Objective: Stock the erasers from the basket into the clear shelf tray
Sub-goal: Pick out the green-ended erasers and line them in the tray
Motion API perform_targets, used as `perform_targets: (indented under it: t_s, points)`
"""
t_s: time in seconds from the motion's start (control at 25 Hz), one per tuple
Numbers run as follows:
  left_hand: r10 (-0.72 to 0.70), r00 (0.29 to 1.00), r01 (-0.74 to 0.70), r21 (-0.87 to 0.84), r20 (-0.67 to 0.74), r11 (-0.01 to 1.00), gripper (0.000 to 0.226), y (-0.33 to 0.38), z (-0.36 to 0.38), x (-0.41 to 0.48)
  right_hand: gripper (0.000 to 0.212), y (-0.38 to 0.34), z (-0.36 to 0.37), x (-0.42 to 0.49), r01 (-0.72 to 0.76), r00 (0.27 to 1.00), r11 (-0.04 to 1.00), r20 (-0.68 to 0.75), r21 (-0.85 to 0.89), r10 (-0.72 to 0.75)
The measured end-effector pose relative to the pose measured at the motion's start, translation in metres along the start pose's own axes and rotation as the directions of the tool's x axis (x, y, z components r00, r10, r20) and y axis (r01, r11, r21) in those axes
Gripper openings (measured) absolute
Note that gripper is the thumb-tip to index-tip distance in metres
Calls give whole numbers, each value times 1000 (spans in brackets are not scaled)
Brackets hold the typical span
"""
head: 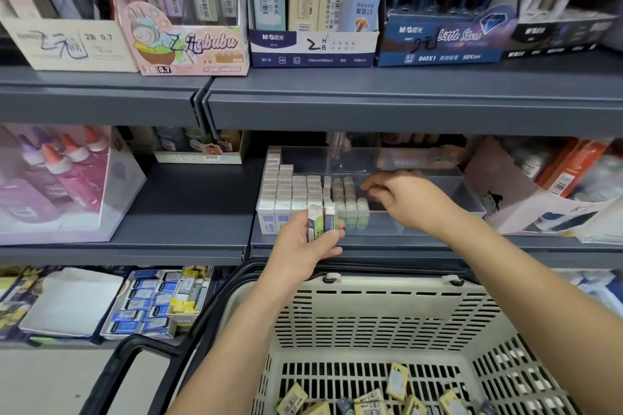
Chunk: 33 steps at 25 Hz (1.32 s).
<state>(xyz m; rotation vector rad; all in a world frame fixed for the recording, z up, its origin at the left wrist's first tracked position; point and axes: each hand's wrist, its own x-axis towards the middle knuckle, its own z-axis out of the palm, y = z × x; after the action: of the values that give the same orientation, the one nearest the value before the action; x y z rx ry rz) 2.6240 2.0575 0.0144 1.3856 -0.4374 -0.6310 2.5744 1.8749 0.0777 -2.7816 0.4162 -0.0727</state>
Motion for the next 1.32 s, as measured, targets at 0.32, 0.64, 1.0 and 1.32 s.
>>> perform_targets:
  t_s: [0.32,0.64,1.0,1.32]
  points:
    - [-3,992,-14,128,126,992,24,6,6,-5,11,-17,4,-25,160,985,931,5,329,-171]
    - [20,992,-31,85,125,996,20,6,6,-7,9,-4,-12,-26,56,996,866,32,496,-83]
    - [124,992,-119,127,-28,985,29,1,5,-3,11,9,-3,9,-44,993,991,-101,128,57]
    - [85,996,-80,117,-41,990,28,4,8,-2,19,7,16,17,-20,1000,998,5,64,20]
